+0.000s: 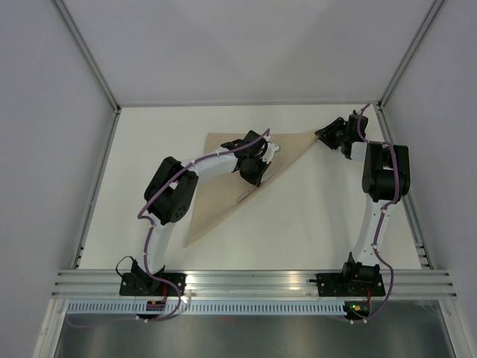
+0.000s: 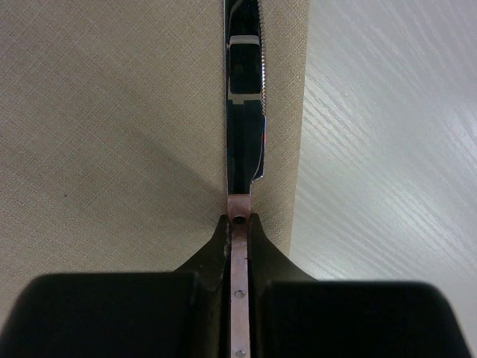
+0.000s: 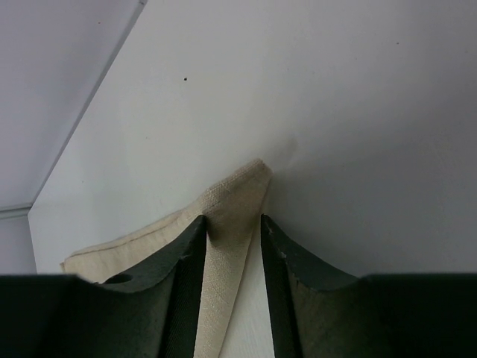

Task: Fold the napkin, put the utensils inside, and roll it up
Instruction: Place the utensil onto the napkin, then fold the napkin

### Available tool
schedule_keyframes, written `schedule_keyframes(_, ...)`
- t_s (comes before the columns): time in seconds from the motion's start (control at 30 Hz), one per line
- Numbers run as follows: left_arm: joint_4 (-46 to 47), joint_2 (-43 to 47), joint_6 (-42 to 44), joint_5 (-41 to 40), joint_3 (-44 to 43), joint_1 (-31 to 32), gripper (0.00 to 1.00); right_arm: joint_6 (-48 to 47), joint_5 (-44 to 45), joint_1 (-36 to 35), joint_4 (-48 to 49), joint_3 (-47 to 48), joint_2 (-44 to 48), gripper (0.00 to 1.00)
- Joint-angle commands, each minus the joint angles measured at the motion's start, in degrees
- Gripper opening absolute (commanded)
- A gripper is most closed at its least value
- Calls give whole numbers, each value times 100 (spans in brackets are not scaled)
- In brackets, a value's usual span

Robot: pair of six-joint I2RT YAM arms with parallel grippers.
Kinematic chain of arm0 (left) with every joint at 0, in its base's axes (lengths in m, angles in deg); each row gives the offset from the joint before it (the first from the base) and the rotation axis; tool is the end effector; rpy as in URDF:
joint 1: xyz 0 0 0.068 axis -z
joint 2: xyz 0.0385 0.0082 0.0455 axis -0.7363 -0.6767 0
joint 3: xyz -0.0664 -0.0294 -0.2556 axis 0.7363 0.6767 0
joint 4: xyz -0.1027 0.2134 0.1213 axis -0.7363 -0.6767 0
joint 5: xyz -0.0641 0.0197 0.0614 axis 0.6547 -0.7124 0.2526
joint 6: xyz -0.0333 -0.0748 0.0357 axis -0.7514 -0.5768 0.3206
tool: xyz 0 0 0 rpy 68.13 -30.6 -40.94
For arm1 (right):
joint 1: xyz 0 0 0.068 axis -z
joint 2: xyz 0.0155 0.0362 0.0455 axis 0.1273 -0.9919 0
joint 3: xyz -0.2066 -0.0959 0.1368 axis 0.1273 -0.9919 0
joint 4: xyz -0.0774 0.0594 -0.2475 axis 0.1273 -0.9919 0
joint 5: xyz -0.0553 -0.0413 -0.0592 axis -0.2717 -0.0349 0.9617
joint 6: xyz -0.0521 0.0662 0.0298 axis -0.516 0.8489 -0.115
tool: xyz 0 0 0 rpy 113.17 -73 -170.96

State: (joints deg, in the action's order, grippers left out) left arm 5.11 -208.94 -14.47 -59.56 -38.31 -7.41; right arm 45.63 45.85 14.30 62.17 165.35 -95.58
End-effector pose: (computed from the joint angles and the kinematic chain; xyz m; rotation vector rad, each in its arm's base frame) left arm 0.3589 -0.3212 0.1102 1.0370 2.4754 -0.4702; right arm 0.5112 -0.0361 0.0863 0.7603 2.0518 0.7375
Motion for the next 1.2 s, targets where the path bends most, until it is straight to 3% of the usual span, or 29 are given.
schedule_keyframes(0.0,-304,-480,139,95,317,112,2,58,158,14,-93,128,-264,41)
schedule_keyframes(0.33,-304,-454,139,121,309,112,2,-91,88,14,56,181,-273,20)
schedule_keyframes(1.17,-181,-304,183,51,-25,112,2,-347,-141,-57,364,111,105,18)
